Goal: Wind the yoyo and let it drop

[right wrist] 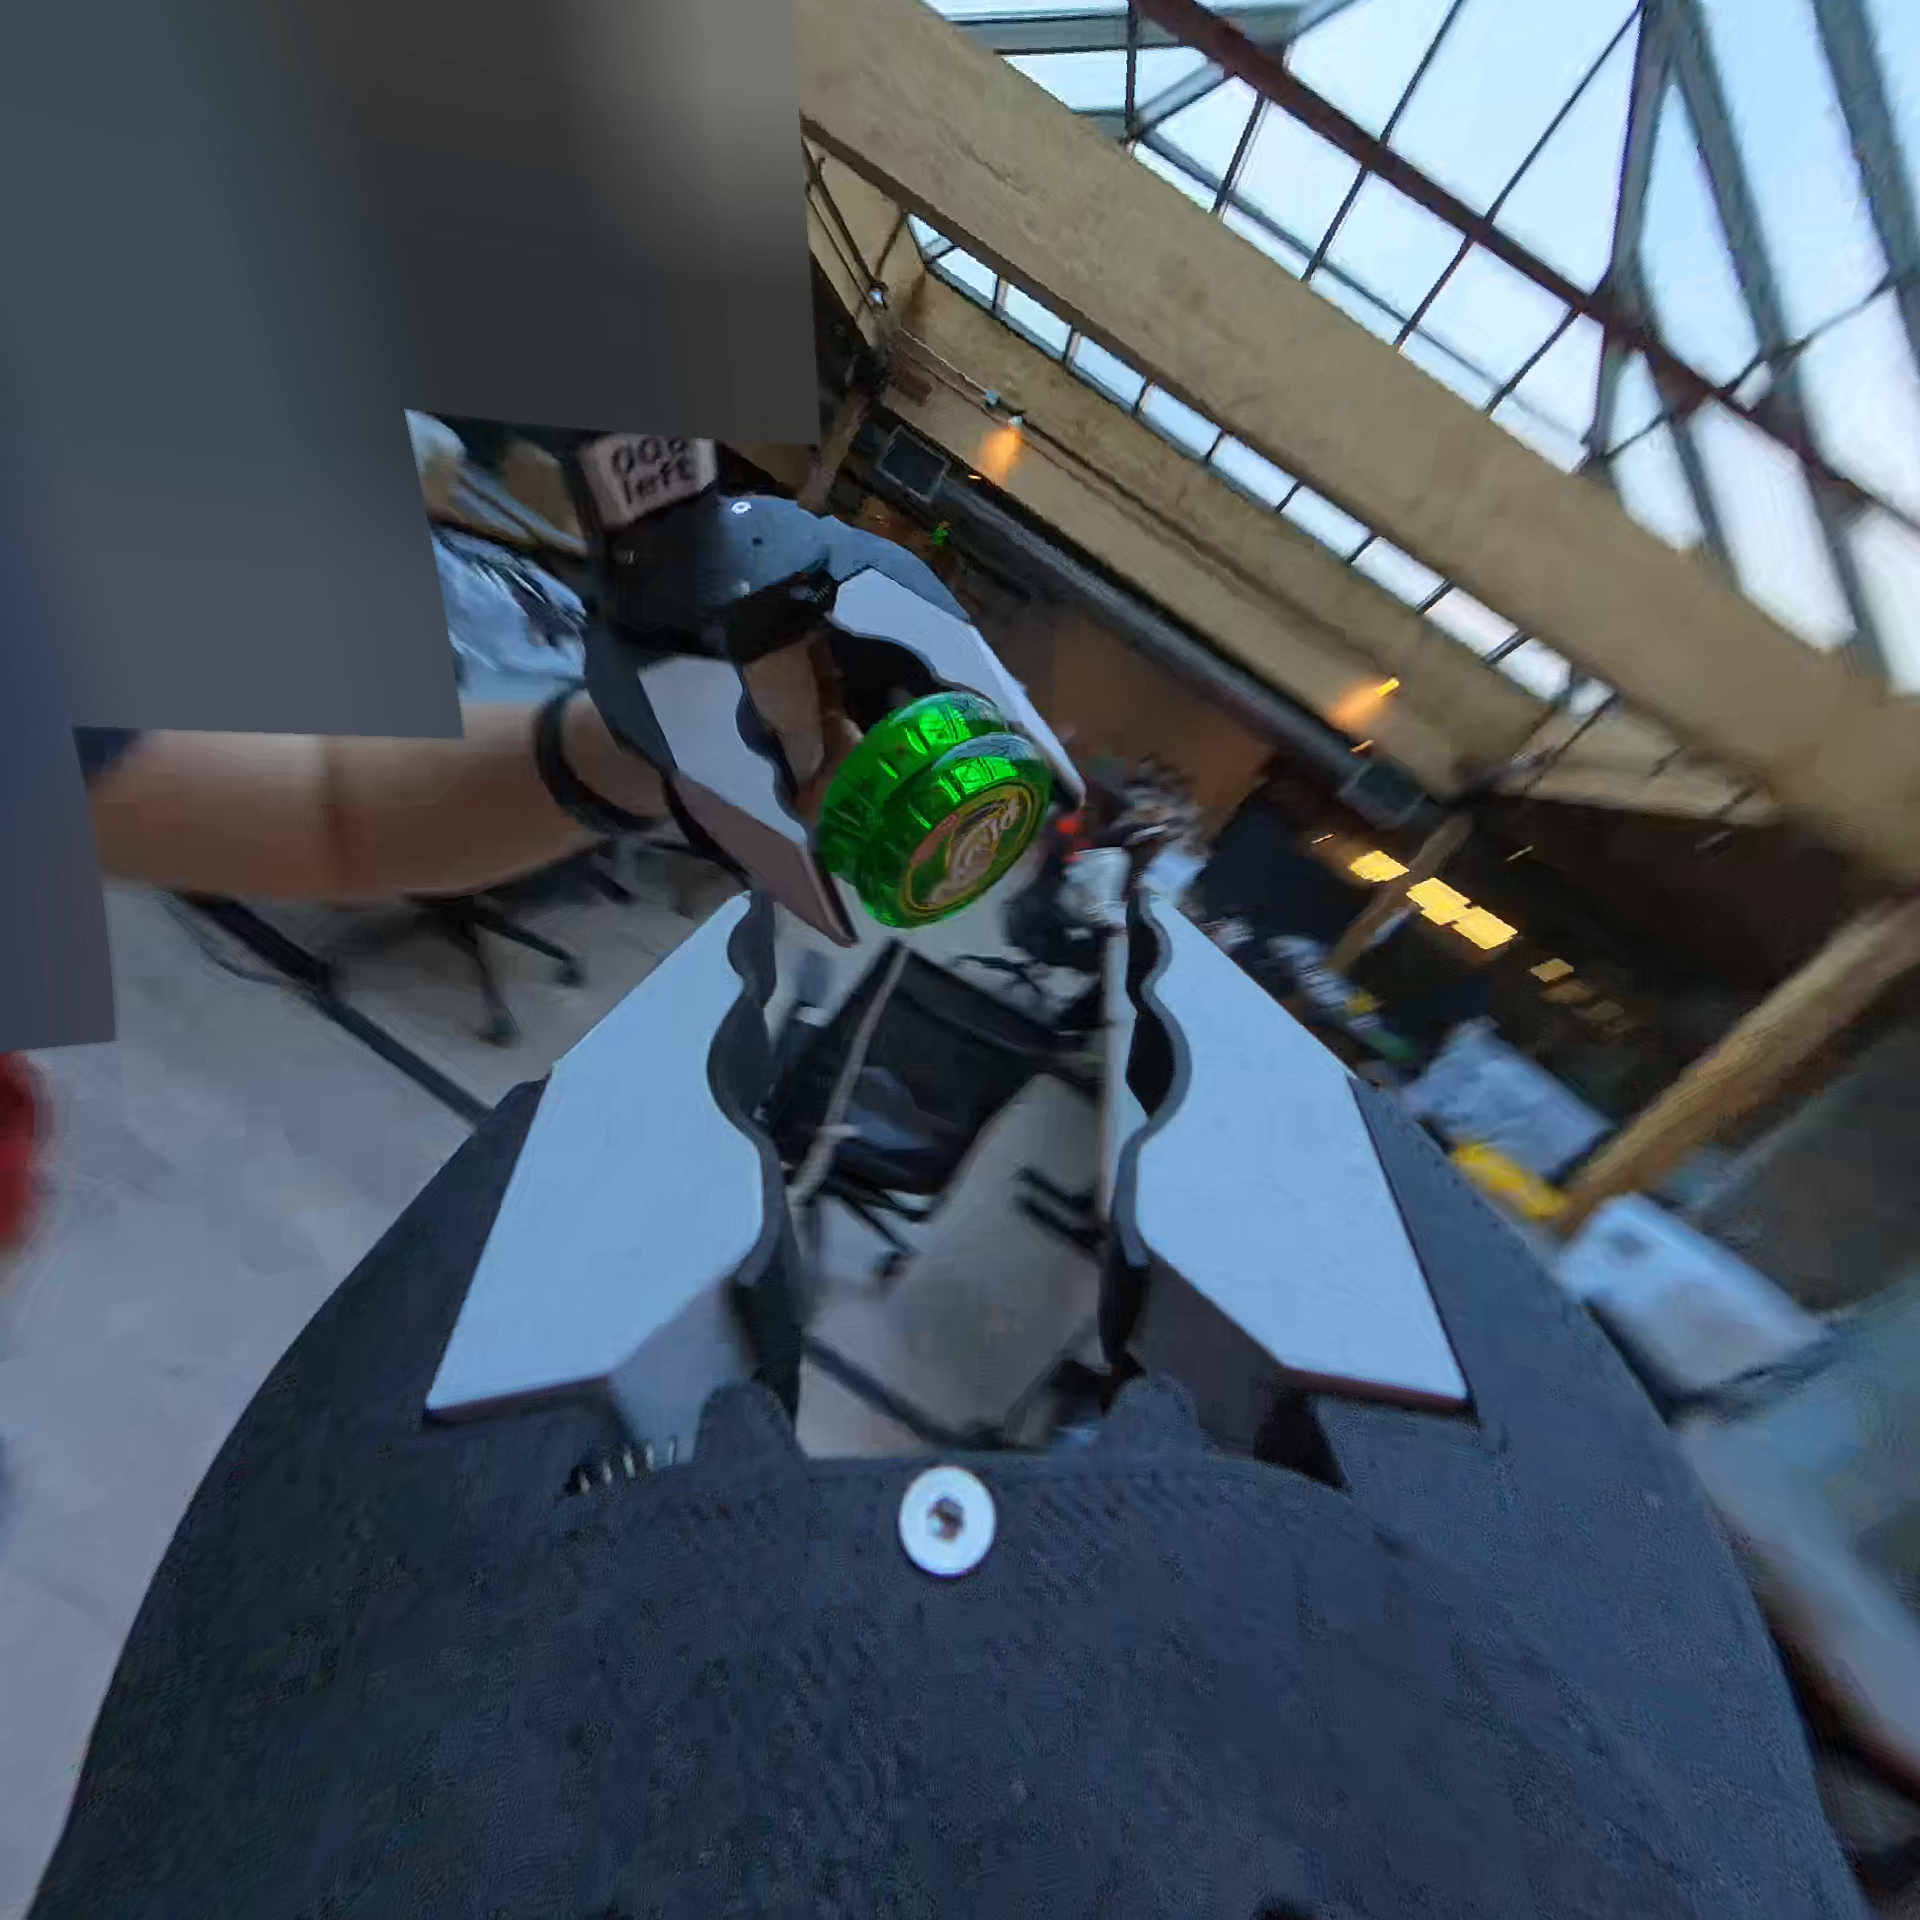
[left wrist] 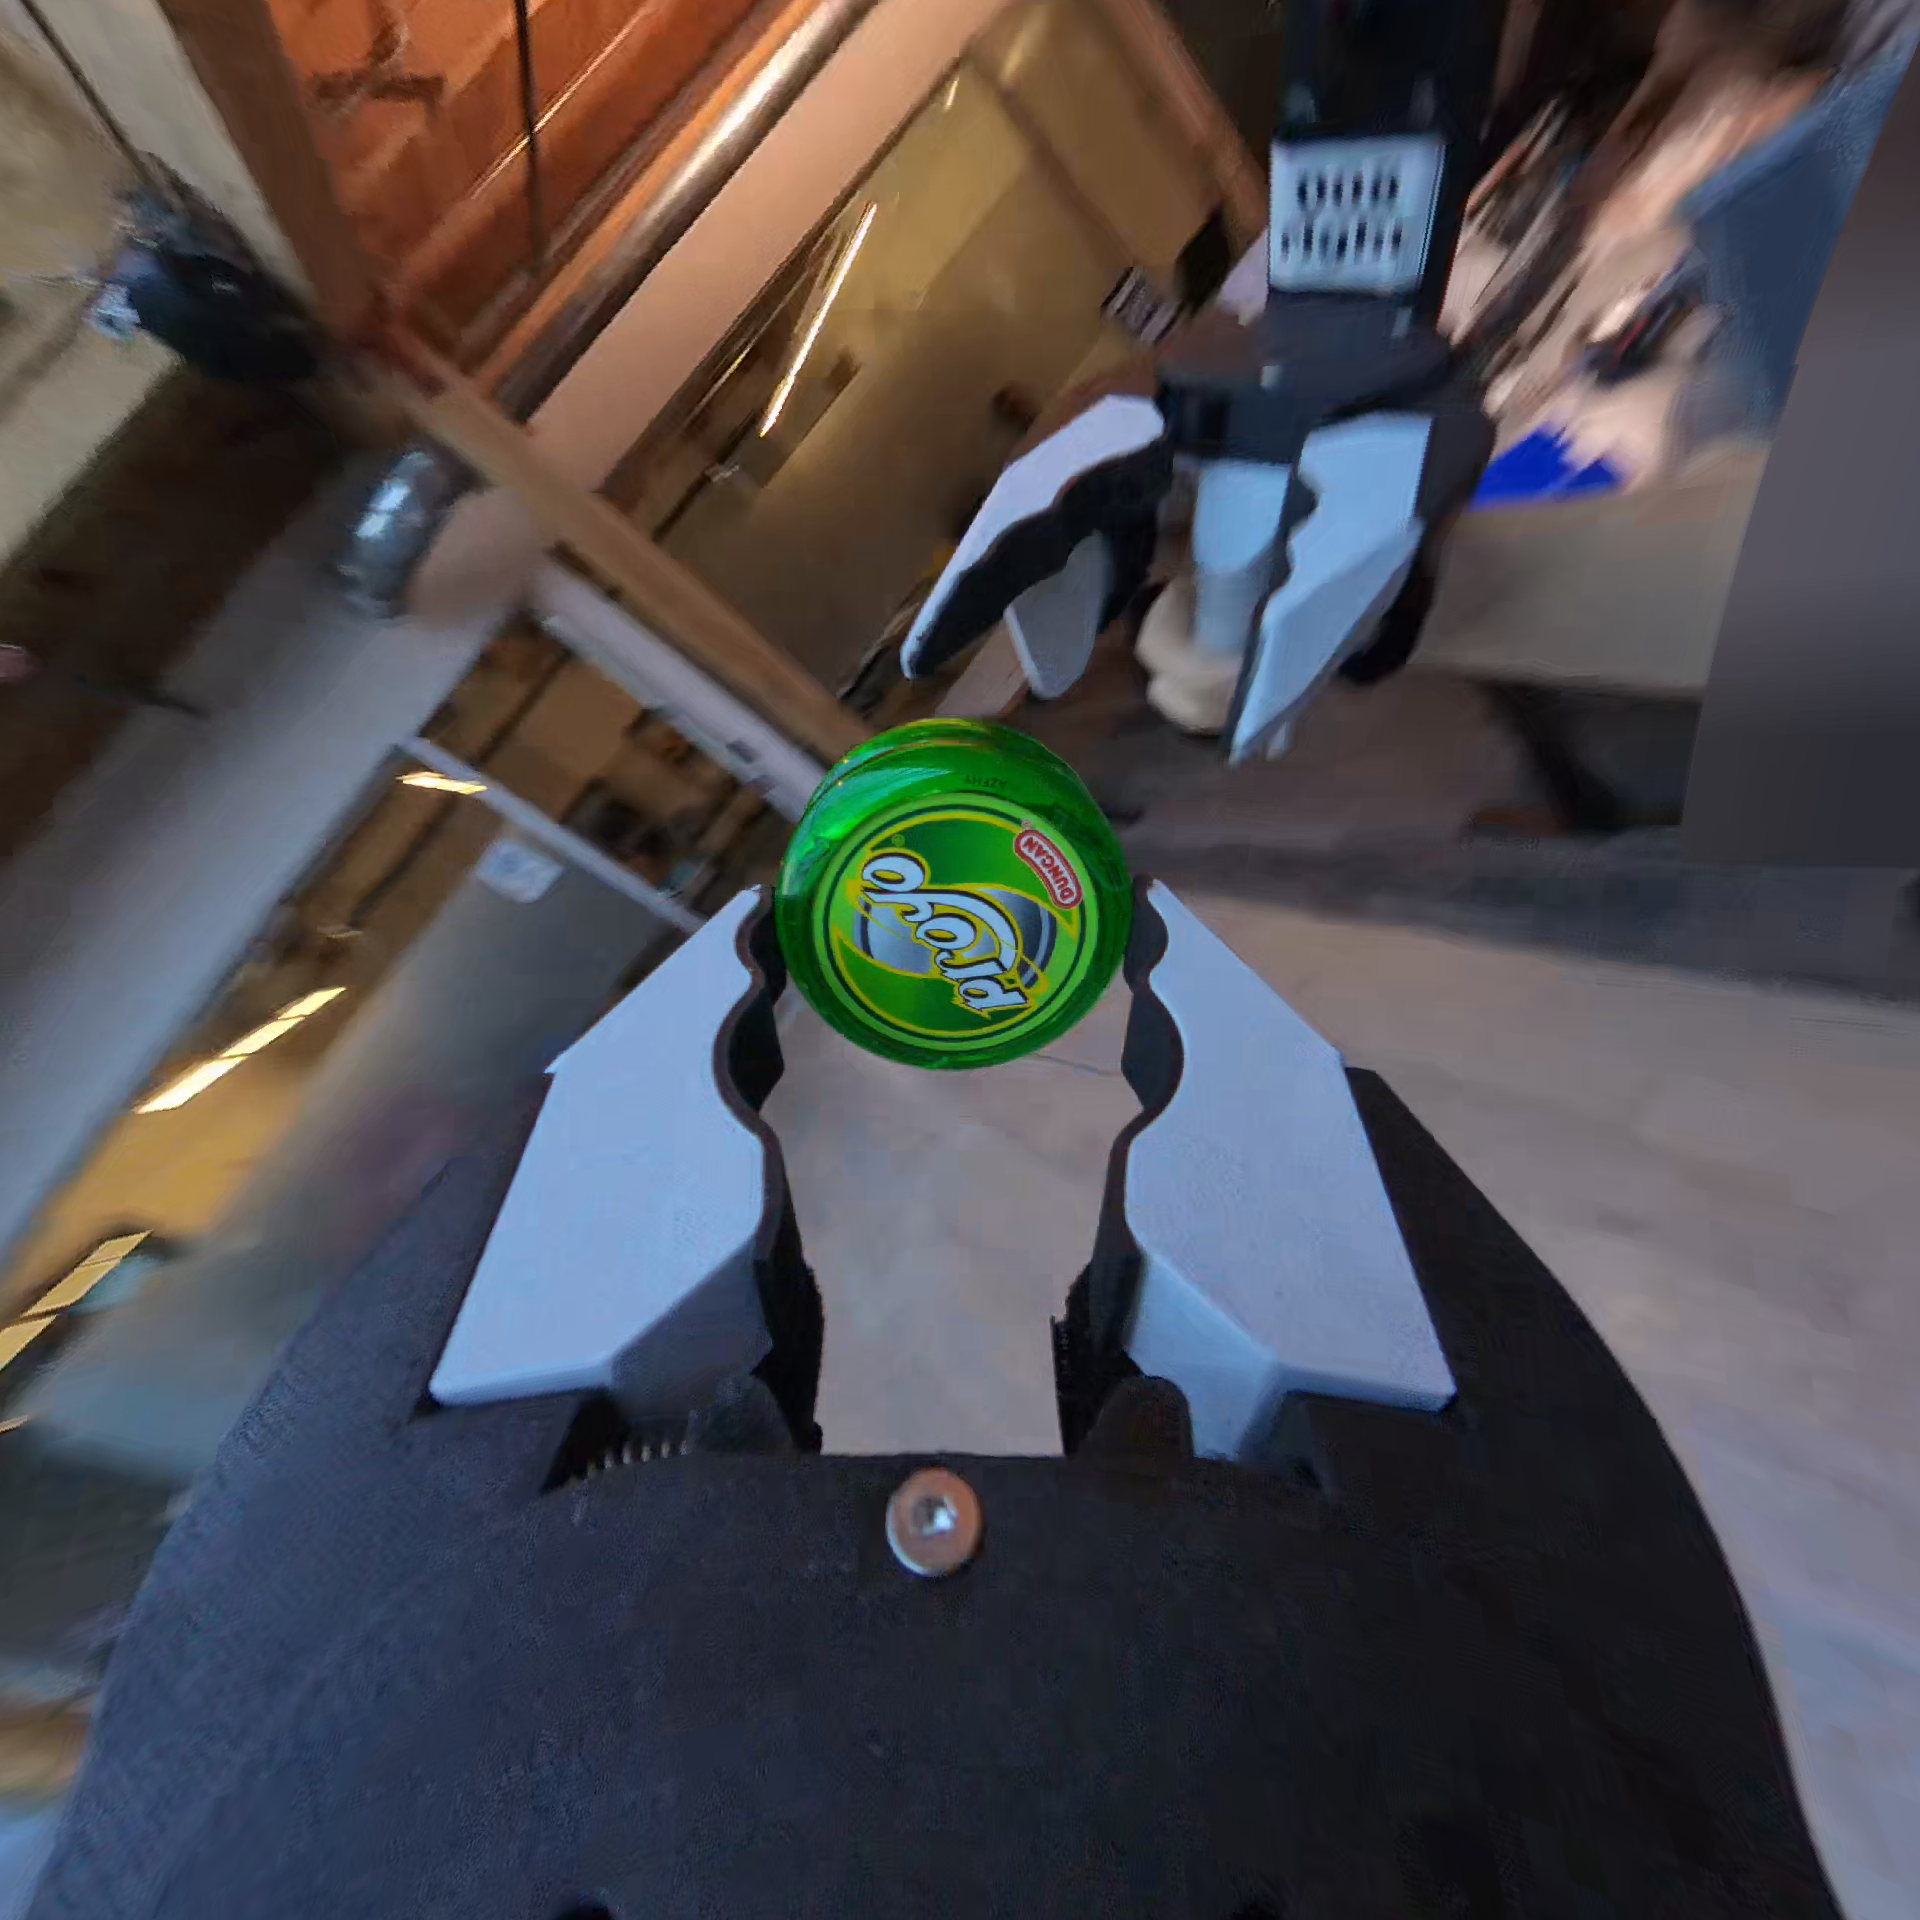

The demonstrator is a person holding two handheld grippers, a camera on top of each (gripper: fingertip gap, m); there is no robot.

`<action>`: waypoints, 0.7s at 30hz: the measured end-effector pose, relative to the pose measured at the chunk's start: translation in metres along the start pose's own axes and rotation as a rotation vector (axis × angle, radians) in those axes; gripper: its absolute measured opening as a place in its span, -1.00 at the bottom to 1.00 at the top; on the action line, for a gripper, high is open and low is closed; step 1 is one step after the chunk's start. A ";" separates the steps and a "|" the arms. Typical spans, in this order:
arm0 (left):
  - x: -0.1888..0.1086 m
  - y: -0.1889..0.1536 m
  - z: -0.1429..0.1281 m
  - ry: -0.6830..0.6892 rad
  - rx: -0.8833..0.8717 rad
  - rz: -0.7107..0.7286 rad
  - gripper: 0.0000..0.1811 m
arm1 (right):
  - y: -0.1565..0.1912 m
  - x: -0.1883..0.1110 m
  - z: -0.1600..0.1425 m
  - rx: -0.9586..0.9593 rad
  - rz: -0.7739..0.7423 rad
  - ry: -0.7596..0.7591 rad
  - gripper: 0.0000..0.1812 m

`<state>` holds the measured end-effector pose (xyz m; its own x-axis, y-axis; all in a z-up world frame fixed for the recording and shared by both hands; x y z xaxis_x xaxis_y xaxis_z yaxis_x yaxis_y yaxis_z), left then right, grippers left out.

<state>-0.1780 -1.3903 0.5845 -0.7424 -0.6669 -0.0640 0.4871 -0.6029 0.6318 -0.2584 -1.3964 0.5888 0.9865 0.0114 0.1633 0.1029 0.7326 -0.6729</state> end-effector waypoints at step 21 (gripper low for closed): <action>0.019 0.009 -0.097 0.956 1.086 -0.080 -0.29 | 0.012 0.084 -0.117 0.856 0.316 0.225 -0.70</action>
<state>-0.1430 -1.4507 0.5141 0.0459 -0.9416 -0.3336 -0.4452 -0.3182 0.8370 -0.1592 -1.4665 0.5097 0.9634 0.2288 -0.1398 -0.2143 0.9704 0.1117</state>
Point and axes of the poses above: each gripper's, where its closed fingertips meet, x out along the fingers, z out of its top, y = z × x across the jaws, the point moved 3 cm from there along -x, back along the fingers, and after that the axes turned 10 degrees about -x, right-handed, at the moved point
